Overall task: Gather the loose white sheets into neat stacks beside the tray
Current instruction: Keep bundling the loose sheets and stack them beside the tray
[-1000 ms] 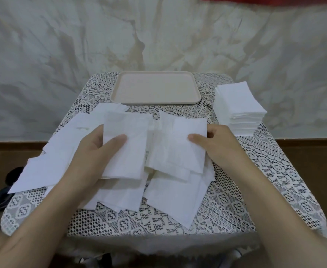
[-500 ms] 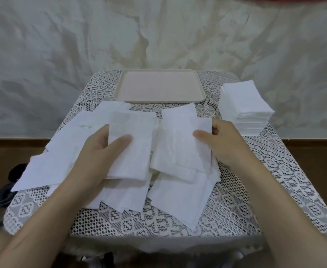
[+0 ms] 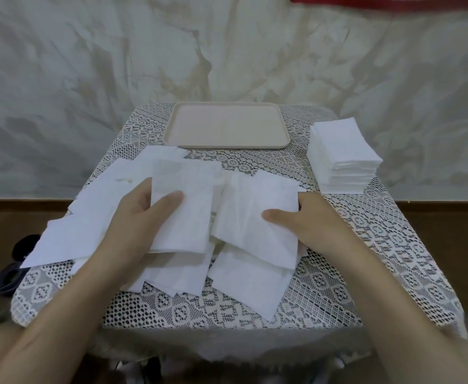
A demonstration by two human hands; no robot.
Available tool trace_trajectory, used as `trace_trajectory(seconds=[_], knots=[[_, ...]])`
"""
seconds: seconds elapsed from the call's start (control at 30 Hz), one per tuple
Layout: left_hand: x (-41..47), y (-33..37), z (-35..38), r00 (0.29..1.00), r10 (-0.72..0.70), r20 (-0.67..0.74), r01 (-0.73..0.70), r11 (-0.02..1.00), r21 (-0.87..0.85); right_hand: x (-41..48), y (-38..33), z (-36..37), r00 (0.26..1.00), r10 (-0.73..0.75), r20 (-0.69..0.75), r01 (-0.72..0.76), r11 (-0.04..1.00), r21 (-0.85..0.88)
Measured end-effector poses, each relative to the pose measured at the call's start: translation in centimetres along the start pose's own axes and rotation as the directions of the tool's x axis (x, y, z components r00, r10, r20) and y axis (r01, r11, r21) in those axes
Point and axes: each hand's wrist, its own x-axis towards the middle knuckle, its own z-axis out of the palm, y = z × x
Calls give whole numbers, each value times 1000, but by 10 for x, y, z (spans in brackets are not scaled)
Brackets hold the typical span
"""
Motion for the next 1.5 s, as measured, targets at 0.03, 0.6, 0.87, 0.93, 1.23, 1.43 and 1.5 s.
trace_trajectory(seconds=[0.03, 0.6, 0.87, 0.93, 1.23, 1.43, 1.5], knots=[[1, -1, 0, 1000, -1, 3, 1, 1000, -1, 1, -1, 1, 1000, 3, -8, -3, 1000, -30], [7, -2, 2, 999, -16, 43, 18, 998, -58, 6, -12, -6, 984, -166, -60, 164, 986, -36], [3, 0, 4, 999, -18, 30, 19, 998, -53, 6, -4, -9, 998, -1, -58, 18, 954, 299], [2, 1, 4, 1000, -14, 25, 16, 999, -52, 6, -4, -11, 998, 19, -57, -1, 952, 307], [-3, 7, 4, 999, -42, 25, 43, 997, -63, -11, -29, -3, 989, -140, -55, 147, 813, 564], [-9, 5, 19, 991, -129, 23, 131, 981, -143, -14, -41, 30, 989, -142, -44, 148, 896, 420], [-10, 3, 22, 986, -165, -9, 161, 971, -175, -13, -42, 38, 987, -148, -61, 160, 912, 377]])
